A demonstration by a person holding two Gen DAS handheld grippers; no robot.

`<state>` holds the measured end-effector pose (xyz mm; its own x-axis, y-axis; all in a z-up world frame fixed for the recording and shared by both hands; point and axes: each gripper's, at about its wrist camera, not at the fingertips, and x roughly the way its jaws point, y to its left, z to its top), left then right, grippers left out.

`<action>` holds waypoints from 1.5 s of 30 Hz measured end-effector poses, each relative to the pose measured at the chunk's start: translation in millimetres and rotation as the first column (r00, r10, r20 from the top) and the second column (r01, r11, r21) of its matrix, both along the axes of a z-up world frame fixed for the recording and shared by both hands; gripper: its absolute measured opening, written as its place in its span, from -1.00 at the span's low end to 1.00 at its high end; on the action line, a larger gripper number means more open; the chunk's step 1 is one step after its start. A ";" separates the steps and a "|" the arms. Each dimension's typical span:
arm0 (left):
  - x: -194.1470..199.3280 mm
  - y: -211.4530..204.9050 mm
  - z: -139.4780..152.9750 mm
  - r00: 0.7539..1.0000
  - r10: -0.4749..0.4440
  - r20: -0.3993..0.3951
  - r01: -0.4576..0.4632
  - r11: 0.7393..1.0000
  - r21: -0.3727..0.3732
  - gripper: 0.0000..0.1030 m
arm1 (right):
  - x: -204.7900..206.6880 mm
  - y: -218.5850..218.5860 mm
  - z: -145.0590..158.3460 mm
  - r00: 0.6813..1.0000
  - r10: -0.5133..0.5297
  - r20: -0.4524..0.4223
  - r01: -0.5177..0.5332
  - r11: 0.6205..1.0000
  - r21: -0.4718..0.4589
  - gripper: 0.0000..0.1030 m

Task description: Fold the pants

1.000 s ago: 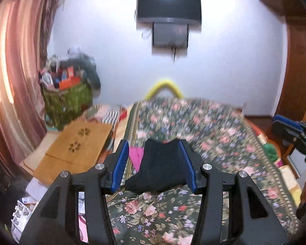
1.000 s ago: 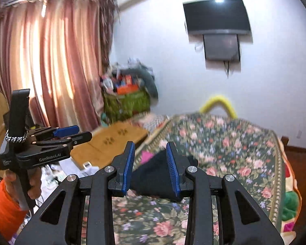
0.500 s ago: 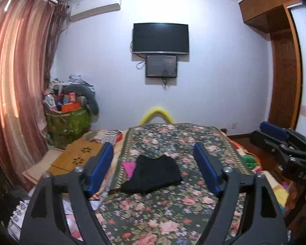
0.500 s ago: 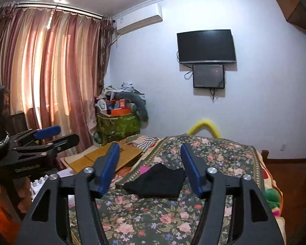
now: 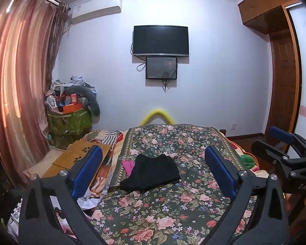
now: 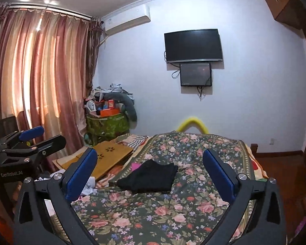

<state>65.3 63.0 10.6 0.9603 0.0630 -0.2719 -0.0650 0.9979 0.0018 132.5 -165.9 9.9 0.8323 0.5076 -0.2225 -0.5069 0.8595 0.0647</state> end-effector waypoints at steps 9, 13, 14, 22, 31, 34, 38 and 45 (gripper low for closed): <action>1.1 1.3 -2.2 1.000 0.003 -0.001 -0.003 1.000 0.006 0.99 | -7.5 -1.9 -4.5 1.000 0.000 -0.004 0.000 1.000 -0.004 0.99; 3.8 0.6 -2.9 1.000 0.003 -0.010 -0.003 1.000 0.008 0.99 | -6.6 -1.0 -5.4 1.000 -0.002 -0.012 0.002 1.000 -0.007 0.99; 4.7 0.6 -3.0 1.000 0.004 -0.012 -0.004 1.000 0.006 0.99 | -6.3 -1.0 -6.5 1.000 -0.002 -0.014 0.002 1.000 -0.007 0.99; 11.5 4.1 -4.3 1.000 0.007 -0.027 -0.007 1.000 -0.008 0.99 | -5.5 -2.1 -8.3 1.000 -0.007 -0.029 0.007 1.000 -0.009 0.99; 14.1 6.0 -7.8 0.999 0.002 -0.035 -0.003 1.000 -0.018 1.00 | -5.1 -3.9 -7.4 0.999 -0.011 -0.038 0.011 1.000 -0.009 0.99; 15.3 6.4 -9.7 0.999 0.006 -0.038 -0.007 1.000 -0.019 0.99 | -4.7 -4.1 -6.6 0.999 -0.013 -0.042 0.013 1.000 -0.009 0.99; 17.2 6.2 -11.8 0.999 0.009 -0.040 -0.010 1.000 -0.022 1.00 | -4.6 -4.1 -6.4 0.999 -0.013 -0.046 0.013 1.000 -0.008 0.99; 17.2 6.3 -13.5 0.999 0.012 -0.042 -0.013 1.000 -0.024 1.00 | -5.5 -3.7 -5.6 0.999 -0.013 -0.045 0.012 1.000 -0.004 0.99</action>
